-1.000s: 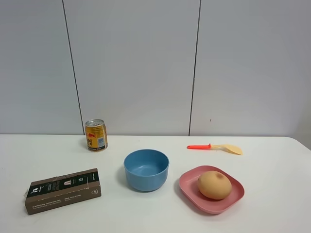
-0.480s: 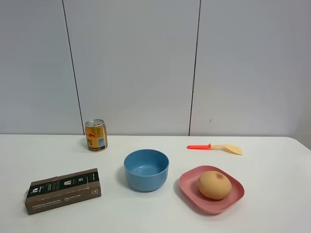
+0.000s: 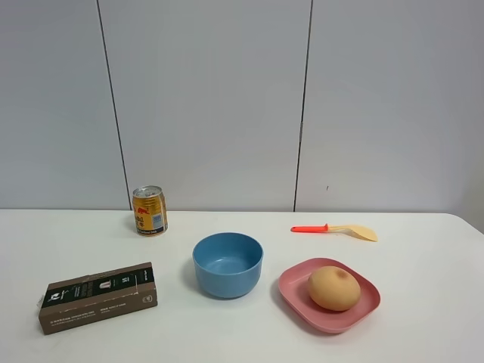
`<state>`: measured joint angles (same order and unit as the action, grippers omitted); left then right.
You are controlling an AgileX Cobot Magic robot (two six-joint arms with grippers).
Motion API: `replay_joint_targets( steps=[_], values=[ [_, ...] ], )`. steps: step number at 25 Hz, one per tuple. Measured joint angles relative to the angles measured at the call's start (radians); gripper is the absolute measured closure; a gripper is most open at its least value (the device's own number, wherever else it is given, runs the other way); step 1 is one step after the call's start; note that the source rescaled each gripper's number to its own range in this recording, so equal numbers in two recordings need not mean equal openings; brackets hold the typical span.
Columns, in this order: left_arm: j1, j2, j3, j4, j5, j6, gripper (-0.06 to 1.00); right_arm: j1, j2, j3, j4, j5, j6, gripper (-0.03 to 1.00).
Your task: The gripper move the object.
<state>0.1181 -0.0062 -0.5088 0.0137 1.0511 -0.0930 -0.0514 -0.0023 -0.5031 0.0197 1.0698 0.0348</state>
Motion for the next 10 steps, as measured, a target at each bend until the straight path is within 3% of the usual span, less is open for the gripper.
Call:
replay_joint_targets(
  steps=[10],
  values=[
    [0.0,0.0,0.0,0.0,0.0,0.0,-0.01,0.0,0.0,0.0,0.0,0.0,0.0,-0.03]
  ],
)
